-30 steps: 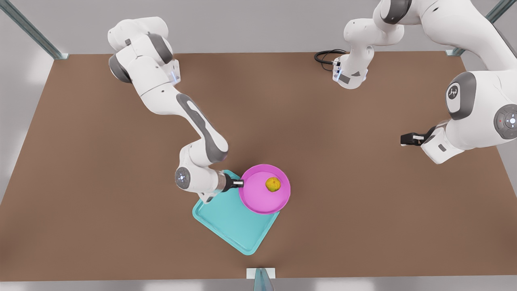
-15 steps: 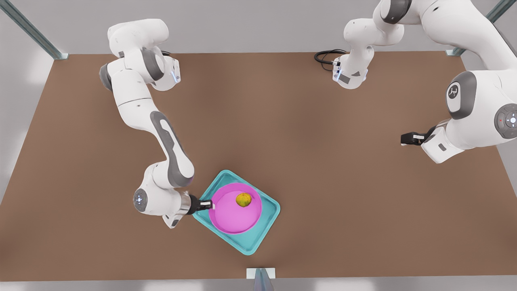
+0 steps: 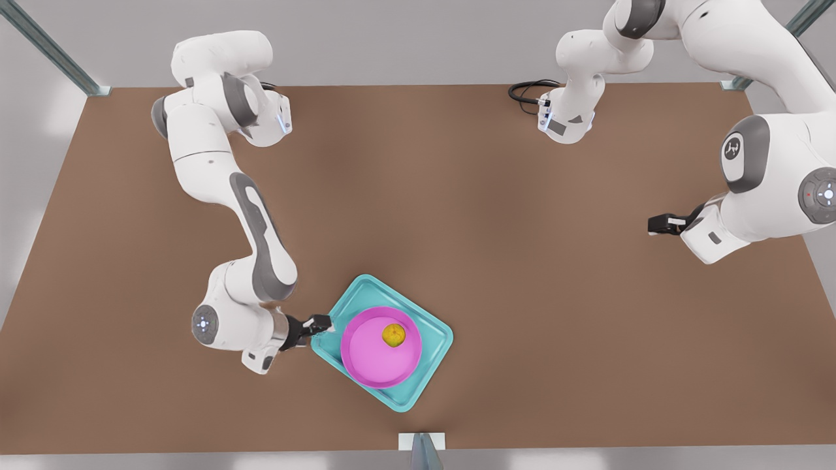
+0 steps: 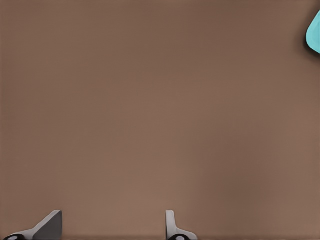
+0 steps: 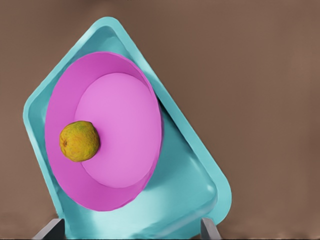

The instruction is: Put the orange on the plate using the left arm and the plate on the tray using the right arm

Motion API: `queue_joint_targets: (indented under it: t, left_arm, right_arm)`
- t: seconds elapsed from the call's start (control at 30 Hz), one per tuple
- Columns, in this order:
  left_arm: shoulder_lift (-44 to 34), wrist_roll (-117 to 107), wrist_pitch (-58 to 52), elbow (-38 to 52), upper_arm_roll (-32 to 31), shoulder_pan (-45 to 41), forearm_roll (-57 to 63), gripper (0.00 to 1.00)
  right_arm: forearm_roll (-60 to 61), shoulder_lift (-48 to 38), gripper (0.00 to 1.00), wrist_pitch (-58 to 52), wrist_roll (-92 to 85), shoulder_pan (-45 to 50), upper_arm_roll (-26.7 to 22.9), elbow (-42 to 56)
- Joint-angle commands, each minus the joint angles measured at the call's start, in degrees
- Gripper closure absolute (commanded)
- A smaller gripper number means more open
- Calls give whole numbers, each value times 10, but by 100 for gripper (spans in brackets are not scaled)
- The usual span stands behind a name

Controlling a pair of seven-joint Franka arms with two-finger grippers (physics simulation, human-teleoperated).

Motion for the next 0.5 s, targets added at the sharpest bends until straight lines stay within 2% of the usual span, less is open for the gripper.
queue_joint_targets:
  t: [0.0,0.07,0.1,0.13,0.17,0.2,0.23,0.27,0.33,0.47]
  left_arm:
    - [0,-13,3,0,0,0,0,0]
    - [0,-13,4,0,0,0,0,0]
    - [0,-13,4,0,0,0,0,0]
    - [0,-13,3,0,0,0,0,0]
    - [0,-13,4,0,0,0,0,0]
    - [0,-13,4,0,0,0,0,0]
    - [0,-13,3,0,0,0,0,0]
    - [0,-13,3,0,0,0,0,0]
    - [0,-13,3,0,0,1,0,0]
    - [0,-13,3,0,0,0,0,0]
  right_arm:
    - [-208,-57,0,-214,-93,-6,-1,3]
    - [-307,-138,0,-299,-46,-1,5,4]
    - [-308,-191,0,-324,-46,1,6,3]
    - [-310,-206,0,-400,-40,19,10,42]
    - [-310,-235,0,-422,-40,32,5,61]
    - [-306,-315,0,-416,-31,34,6,-4]
    - [-303,-357,0,-403,-19,34,6,-41]
    - [-276,-413,0,-387,54,27,3,-119]
    - [-258,-444,0,-367,114,23,-5,-182]
    - [-253,-448,0,-367,115,21,-14,-196]
